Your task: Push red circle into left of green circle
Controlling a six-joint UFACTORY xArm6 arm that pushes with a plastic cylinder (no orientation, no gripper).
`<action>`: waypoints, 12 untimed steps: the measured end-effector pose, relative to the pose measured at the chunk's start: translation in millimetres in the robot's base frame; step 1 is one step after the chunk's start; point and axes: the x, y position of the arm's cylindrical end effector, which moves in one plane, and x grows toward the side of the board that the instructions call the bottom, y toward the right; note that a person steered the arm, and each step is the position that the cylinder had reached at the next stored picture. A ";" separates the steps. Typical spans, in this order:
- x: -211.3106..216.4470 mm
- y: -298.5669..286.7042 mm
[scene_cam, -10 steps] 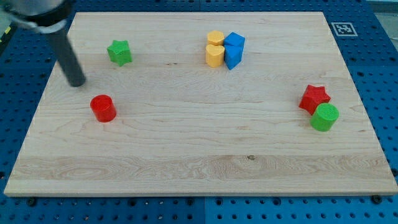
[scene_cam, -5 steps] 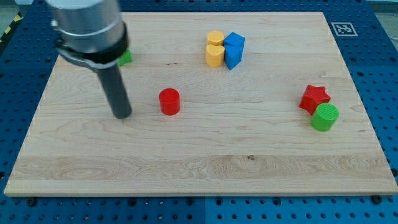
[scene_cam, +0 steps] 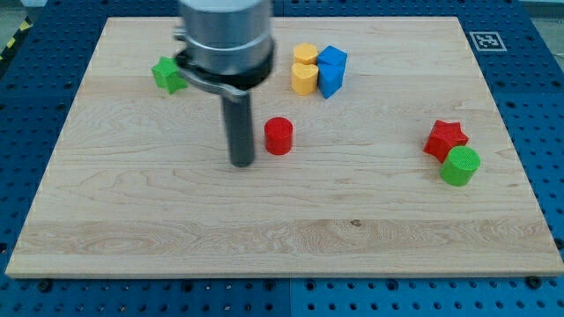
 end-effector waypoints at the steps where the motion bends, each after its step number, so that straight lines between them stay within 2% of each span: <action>1: -35.7 -6.4; 2: -45.0 33.1; 3: -15.6 96.6; 4: -13.0 100.7; 5: -13.8 44.6; 6: 13.5 36.8; 7: 20.2 37.2; 8: 20.6 47.0; 10: 20.6 162.6; 11: 20.6 179.1; 12: 11.0 169.1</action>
